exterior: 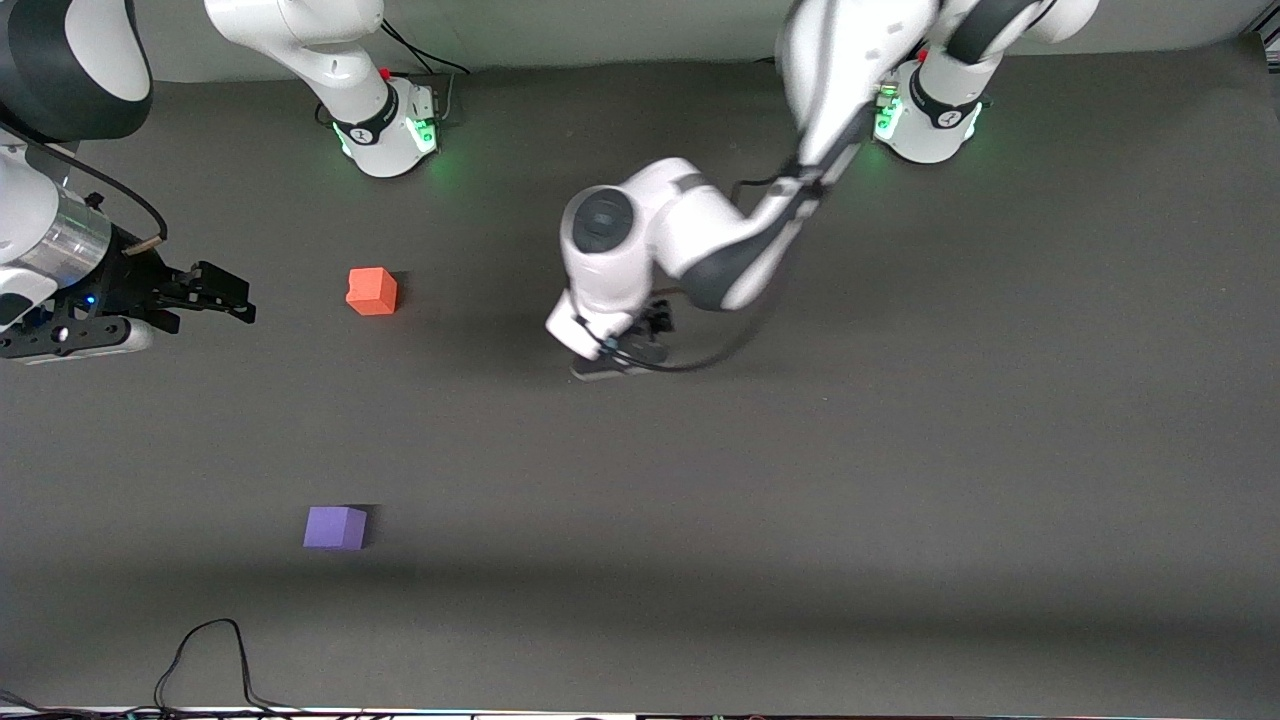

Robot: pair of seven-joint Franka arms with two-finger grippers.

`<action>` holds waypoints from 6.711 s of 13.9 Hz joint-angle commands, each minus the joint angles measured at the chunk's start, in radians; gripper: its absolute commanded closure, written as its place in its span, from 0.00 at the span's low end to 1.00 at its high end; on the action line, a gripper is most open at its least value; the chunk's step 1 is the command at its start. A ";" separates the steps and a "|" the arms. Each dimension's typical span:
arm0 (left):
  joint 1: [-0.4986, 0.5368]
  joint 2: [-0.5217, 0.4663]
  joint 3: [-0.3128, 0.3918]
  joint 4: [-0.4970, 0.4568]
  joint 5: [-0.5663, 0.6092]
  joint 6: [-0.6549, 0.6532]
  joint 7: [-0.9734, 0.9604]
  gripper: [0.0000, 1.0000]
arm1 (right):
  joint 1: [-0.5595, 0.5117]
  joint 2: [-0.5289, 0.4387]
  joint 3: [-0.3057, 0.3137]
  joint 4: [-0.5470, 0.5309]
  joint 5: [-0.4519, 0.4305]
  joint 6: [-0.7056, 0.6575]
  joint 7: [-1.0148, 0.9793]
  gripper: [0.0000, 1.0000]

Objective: Place blue block between orange and purple blocks
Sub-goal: 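Release the blue cube with the left gripper while the right gripper reaches it, then lower the right gripper onto the blue cube and close it, then lift and carry the blue cube toward the orange cube with the right gripper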

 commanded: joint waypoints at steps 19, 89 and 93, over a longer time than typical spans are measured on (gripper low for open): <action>0.822 -0.691 -0.024 -0.421 -0.011 -0.386 0.959 0.00 | 0.733 0.270 0.003 0.195 0.024 0.026 0.777 0.00; 0.536 -0.639 0.237 -0.343 -0.009 -0.402 0.952 0.00 | -0.012 0.216 -0.047 0.248 0.026 -0.025 -0.051 0.44; 0.538 -0.637 0.237 -0.343 -0.009 -0.395 0.950 0.00 | -0.011 0.216 -0.089 0.005 0.037 0.182 -0.083 0.44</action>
